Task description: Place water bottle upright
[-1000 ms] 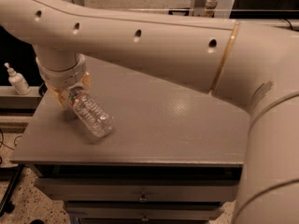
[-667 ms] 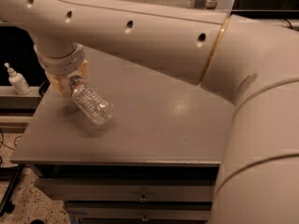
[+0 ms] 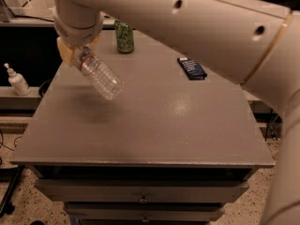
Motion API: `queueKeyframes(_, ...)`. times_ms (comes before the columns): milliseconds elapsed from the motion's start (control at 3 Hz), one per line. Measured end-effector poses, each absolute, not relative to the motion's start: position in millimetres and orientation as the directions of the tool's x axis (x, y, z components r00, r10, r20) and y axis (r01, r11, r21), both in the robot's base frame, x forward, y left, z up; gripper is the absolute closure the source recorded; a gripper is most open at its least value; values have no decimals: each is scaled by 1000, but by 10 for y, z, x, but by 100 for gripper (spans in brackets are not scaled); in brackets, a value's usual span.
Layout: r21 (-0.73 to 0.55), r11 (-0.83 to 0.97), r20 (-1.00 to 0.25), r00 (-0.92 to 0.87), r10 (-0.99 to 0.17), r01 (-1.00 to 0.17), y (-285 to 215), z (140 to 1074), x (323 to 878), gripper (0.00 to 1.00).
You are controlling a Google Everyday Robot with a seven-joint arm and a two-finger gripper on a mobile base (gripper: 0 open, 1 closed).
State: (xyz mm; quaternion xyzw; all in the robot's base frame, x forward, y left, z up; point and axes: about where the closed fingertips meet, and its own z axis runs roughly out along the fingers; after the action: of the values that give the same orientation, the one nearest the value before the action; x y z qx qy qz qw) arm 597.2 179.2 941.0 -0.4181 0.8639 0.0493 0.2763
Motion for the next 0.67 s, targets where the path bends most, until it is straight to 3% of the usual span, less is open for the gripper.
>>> queueKeyframes(667, -41, 582, -724, -377, -577, -812, 1433, 9425, 5914, 100)
